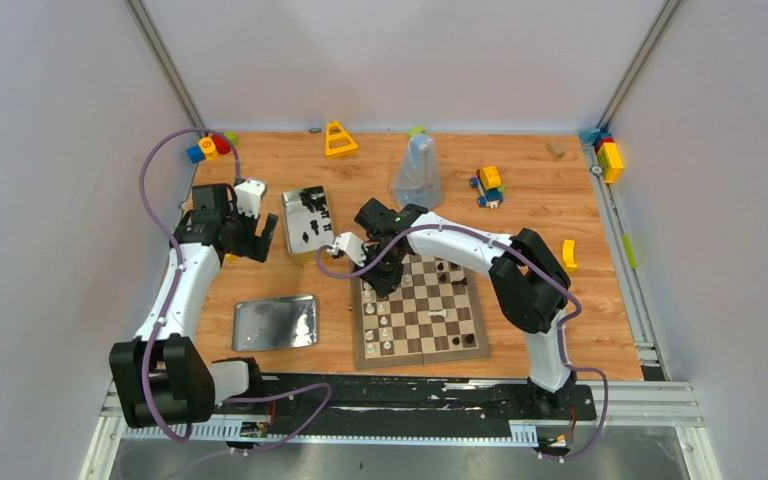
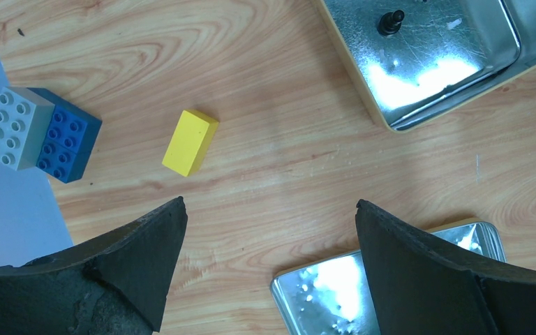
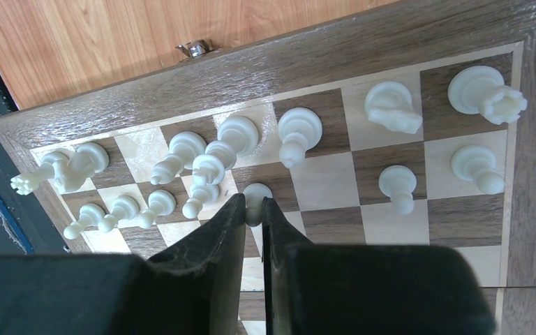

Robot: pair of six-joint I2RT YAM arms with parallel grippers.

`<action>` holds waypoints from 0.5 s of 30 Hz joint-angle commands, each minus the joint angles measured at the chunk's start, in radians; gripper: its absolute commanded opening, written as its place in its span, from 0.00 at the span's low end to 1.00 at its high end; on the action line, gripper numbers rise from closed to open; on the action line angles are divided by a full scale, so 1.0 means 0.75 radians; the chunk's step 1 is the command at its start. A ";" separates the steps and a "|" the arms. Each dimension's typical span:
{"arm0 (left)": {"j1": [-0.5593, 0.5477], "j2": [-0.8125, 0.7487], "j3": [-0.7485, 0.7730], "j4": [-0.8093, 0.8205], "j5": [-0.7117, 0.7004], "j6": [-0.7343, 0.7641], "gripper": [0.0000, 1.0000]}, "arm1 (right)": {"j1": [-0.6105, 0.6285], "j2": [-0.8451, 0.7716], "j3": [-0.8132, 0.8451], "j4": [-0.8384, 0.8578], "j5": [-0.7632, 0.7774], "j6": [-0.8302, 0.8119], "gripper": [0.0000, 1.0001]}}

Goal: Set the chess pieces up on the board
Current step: Adjust the chess piece on the chessboard.

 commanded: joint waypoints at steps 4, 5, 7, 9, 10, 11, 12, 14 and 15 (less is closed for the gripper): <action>0.015 0.003 0.015 0.015 0.024 0.004 0.98 | 0.016 -0.033 0.034 -0.005 -0.025 -0.009 0.22; 0.015 0.004 0.015 0.015 0.023 0.004 0.98 | 0.016 -0.035 0.036 -0.006 -0.025 -0.008 0.24; 0.015 0.005 0.015 0.015 0.024 0.004 0.98 | 0.016 -0.041 0.041 -0.005 -0.019 -0.005 0.28; 0.015 0.004 0.014 0.015 0.023 0.005 0.98 | 0.016 -0.051 0.044 -0.005 -0.010 -0.003 0.31; 0.015 0.005 0.013 0.015 0.022 0.006 0.98 | 0.016 -0.059 0.045 -0.005 -0.004 -0.001 0.32; 0.015 0.005 0.012 0.014 0.022 0.006 0.98 | 0.014 -0.066 0.045 -0.003 0.004 0.000 0.32; 0.014 0.005 0.012 0.015 0.022 0.006 0.98 | 0.014 -0.075 0.047 -0.005 0.010 0.001 0.32; 0.014 0.004 0.011 0.015 0.022 0.006 0.98 | 0.011 -0.100 0.047 -0.003 0.022 0.003 0.34; 0.014 0.004 0.013 0.015 0.024 0.006 0.98 | 0.007 -0.114 0.047 -0.004 0.031 0.006 0.34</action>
